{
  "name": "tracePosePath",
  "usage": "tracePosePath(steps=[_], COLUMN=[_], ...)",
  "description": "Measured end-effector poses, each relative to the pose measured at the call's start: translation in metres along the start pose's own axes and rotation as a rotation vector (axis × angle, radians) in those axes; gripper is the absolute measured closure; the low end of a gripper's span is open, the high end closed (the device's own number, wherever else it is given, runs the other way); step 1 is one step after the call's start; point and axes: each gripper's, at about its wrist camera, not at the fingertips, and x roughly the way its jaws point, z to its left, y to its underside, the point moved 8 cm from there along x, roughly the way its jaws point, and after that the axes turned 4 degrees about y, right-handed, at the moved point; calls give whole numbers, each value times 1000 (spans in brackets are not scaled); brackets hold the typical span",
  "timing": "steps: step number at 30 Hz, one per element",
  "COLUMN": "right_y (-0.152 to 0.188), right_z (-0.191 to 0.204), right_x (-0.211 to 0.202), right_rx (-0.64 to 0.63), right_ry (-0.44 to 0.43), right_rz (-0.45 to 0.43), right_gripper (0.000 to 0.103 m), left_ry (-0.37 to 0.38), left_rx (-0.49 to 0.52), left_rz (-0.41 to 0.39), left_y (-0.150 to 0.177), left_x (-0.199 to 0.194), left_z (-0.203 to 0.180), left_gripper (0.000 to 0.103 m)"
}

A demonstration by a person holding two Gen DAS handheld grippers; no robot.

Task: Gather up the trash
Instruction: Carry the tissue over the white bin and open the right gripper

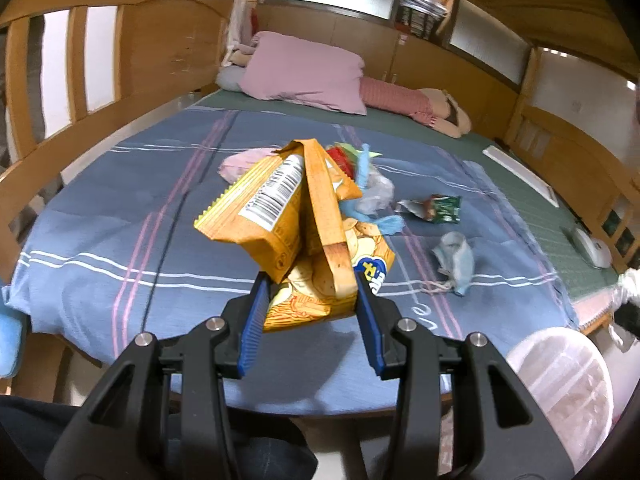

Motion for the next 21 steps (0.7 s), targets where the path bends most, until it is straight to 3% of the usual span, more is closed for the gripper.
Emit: tracePosePath(steps=[6,8,9,10,17,21], right_y=[49,73,77,79,39,27], right_z=[-35,-41,-42,-43,-66,-86], right_x=[-2,10,12,11,-29,-46], right_rx=[-12,-28,-32,-29,185,298], right_ry=[67,75,75,71,-11,-4], right_rz=[144,257,273,272,47,-58], right_gripper=[83,63,43,33,24,21], left_ry=[85,120,136,154,262,390], left_rx=[35,31,29,26,52,68], left_rz=[8,19,24,30,61,80], left_y=[8,10,11,12,21,26], left_x=[-7,-8,-8,-8,-11,-20], left_z=[-21,-26,-27,-29,-47,-69], left_gripper=[60,60,60,60,60,60])
